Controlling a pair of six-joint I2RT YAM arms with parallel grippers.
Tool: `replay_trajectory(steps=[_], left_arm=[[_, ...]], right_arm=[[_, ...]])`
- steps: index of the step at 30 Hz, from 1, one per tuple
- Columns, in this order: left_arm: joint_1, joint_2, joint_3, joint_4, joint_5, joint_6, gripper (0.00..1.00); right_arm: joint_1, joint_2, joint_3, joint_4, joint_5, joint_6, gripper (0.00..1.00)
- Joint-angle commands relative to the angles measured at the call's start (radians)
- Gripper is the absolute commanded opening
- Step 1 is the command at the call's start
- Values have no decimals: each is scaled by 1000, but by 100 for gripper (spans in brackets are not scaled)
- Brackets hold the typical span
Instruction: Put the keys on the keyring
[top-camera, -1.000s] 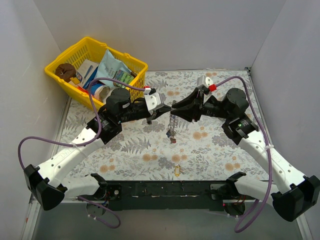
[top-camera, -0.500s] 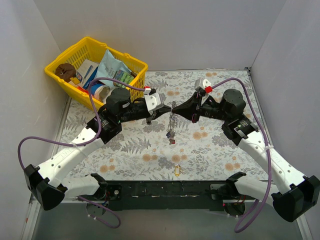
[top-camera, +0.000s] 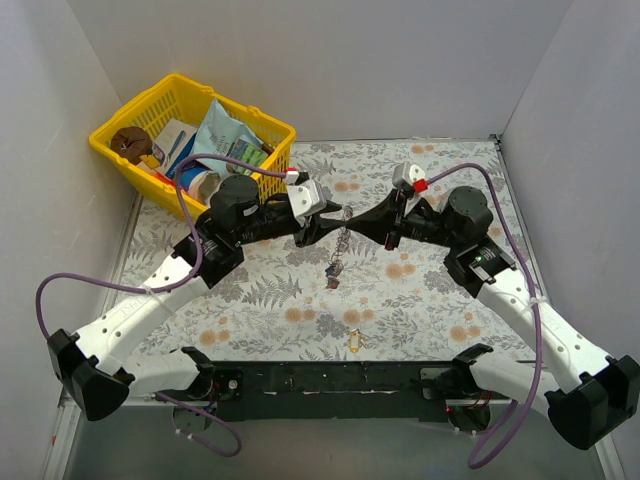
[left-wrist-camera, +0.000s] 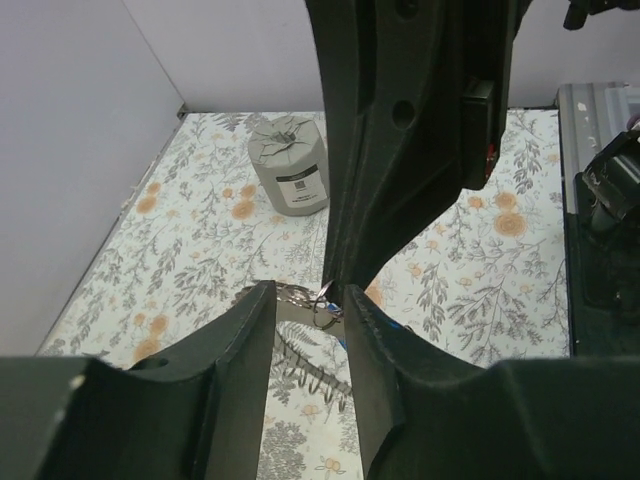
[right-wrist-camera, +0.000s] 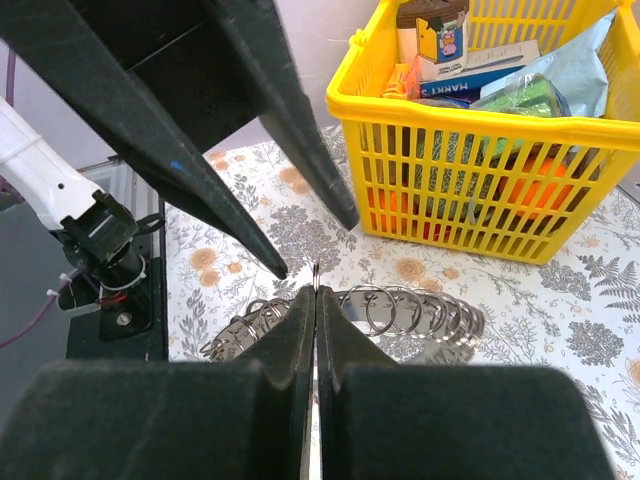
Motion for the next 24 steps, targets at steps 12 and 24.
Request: replay_trajectory(steps=[12,24], left_arm=[[308,-61,-165,572,576,-606,42],[299,16,-245,1033,577,-1025,33]], right_arm=[[-31,-109,-156,554,-135,240,1],[-37,-55,-159,748,-183,389,1]])
